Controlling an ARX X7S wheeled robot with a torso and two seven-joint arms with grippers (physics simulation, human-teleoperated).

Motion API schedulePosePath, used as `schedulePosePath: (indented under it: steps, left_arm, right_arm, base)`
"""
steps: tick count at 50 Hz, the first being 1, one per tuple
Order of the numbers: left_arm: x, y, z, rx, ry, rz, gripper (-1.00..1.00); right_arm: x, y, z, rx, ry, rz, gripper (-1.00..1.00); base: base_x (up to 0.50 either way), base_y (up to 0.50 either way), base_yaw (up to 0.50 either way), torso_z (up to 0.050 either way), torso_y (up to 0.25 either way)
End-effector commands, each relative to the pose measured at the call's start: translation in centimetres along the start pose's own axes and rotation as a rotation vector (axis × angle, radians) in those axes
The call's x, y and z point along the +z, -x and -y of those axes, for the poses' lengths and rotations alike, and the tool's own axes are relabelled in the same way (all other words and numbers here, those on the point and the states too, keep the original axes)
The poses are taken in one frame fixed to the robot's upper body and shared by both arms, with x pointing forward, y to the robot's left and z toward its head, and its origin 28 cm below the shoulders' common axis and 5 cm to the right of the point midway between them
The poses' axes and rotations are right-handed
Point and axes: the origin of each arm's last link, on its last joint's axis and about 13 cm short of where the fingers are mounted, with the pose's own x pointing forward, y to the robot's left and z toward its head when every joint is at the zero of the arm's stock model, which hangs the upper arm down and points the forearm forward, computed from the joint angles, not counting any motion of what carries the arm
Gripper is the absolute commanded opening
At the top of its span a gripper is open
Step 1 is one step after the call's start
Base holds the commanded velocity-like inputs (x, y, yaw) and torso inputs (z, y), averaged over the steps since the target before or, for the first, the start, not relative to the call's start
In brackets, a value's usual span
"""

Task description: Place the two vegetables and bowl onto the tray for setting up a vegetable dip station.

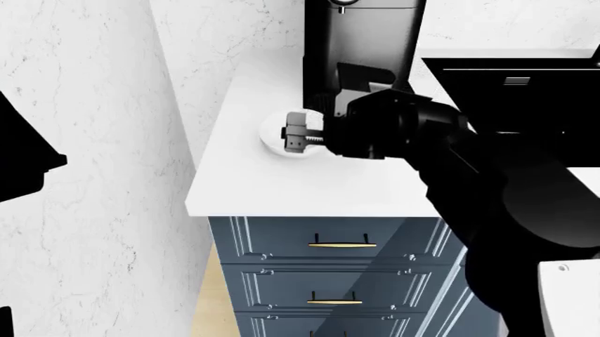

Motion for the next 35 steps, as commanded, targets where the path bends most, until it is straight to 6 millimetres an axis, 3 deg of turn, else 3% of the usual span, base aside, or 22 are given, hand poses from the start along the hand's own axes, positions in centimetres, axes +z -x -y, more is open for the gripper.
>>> schedulePosePath:
  steps: [1,30,31,35]
  left_arm:
    - [-0.04,-0.01,0.00,-0.001,0.000,0.000,1.00]
    - [-0.03,0.01,0.07,-0.005,-0.001,-0.001,1.00]
    - [-0.05,0.00,0.07,-0.005,-0.001,-0.001,1.00]
    - [-0.01,0.01,0.04,-0.003,0.000,0.000,1.00]
  right_arm:
    - [-0.47,-0.27,-0.03,0.015,0.001,-0.010,1.00]
    - [-1.04,-0.77,-0.16,0.019,-0.006,0.004,1.00]
    - [-1.10,-0.79,-0.22,0.025,-0.002,0.004,-1.00]
    - [-0.92,-0.71,-0.42,-0.004,0.027,0.023,-1.00]
  base:
    - [0.00,0.00,0.00,0.000,0.000]
    - [0.00,0.00,0.00,0.000,0.000]
    - [0.00,0.00,0.00,0.000,0.000]
    - [0.00,0.00,0.00,0.000,0.000]
